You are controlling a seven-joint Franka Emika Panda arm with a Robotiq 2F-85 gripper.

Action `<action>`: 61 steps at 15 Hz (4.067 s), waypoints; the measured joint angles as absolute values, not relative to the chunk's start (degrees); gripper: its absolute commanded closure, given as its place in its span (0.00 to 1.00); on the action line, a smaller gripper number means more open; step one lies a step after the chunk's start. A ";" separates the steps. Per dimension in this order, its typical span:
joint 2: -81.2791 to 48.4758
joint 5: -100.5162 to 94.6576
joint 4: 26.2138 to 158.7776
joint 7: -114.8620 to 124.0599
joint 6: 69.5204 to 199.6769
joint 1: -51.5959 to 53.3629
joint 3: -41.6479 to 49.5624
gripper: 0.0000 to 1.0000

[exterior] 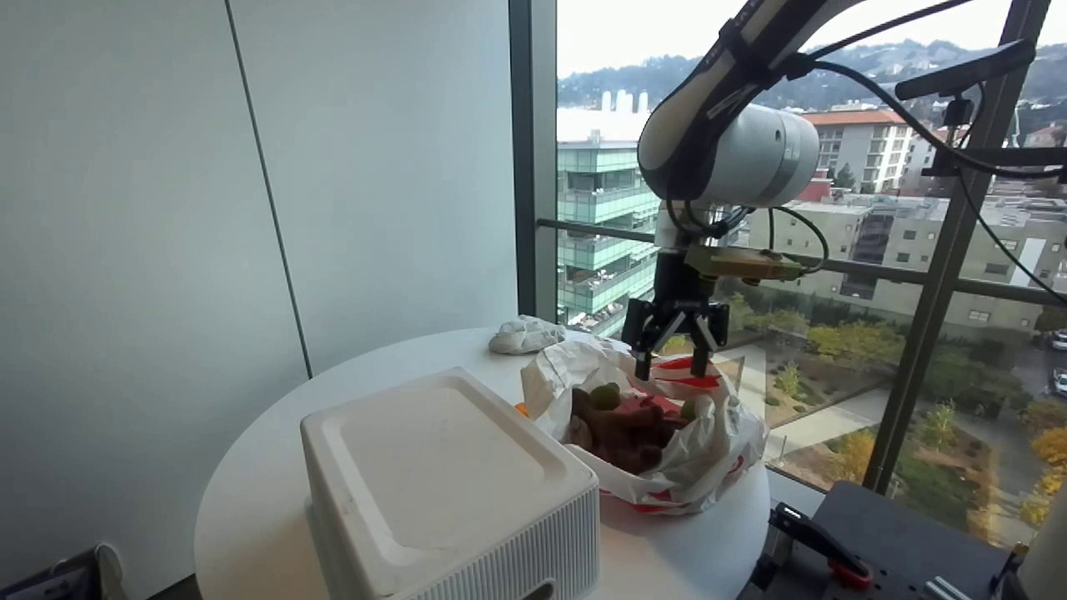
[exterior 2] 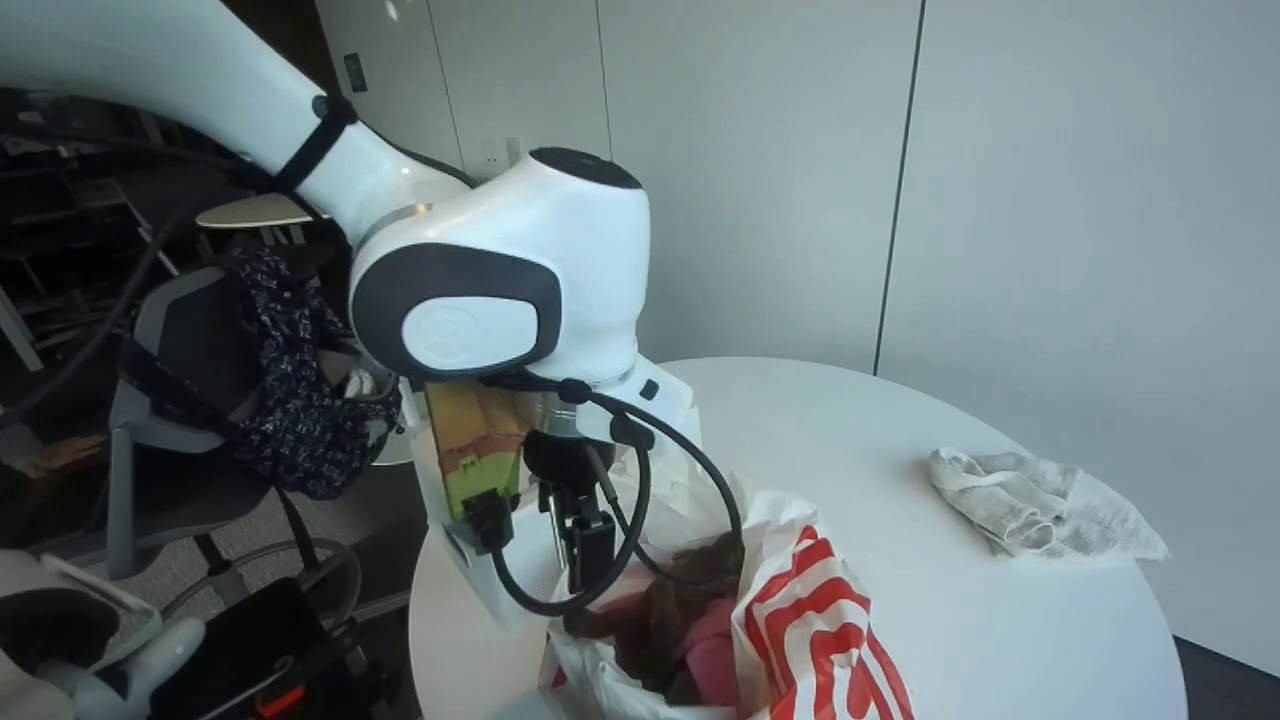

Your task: Remove everything from the plastic bag and put it on the white box

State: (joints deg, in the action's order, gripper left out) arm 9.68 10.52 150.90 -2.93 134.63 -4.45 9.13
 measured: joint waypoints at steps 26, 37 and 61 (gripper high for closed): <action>-23.93 11.08 140.83 8.56 169.35 -2.30 14.11 0.90; -1.29 10.91 137.29 8.58 124.17 -5.75 10.59 0.89; 4.12 17.14 127.22 -1.30 122.85 10.23 -10.23 0.89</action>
State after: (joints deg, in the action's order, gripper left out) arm 4.12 17.14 127.22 -1.30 122.85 10.23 -10.23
